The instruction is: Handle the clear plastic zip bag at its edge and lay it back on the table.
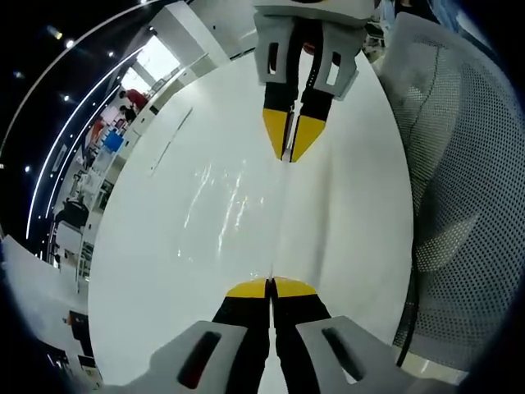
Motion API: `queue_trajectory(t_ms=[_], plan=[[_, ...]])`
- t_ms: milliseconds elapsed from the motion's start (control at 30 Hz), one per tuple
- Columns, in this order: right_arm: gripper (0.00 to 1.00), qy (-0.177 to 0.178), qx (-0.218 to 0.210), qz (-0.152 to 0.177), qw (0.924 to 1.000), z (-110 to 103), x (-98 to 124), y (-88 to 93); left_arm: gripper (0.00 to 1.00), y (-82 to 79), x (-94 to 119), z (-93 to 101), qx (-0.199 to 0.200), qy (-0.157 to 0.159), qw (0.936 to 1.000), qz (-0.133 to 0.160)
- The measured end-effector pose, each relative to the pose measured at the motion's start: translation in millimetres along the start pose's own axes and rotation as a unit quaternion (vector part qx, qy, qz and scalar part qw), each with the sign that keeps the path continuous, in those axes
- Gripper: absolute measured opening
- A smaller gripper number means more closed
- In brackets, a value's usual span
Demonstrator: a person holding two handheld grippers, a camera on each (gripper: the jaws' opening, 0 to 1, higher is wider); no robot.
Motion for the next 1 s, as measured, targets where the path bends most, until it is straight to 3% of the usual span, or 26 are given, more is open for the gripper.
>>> queue_trajectory(t_ms=[1000], plan=[[0.0,0.005,-0.009,-0.014,0.9999,-2,12,19.2,0.0,12.4,0,-0.1,0.014,-0.005,0.9998,-0.009]])
Point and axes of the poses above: the point that each gripper's makers call its tool centre point, and the gripper's own axes: x roughly backward along the fingers, z roughly to its right, y roughly out of its underside, the point moved 7 cm from there along x, roughly backward along the fingers
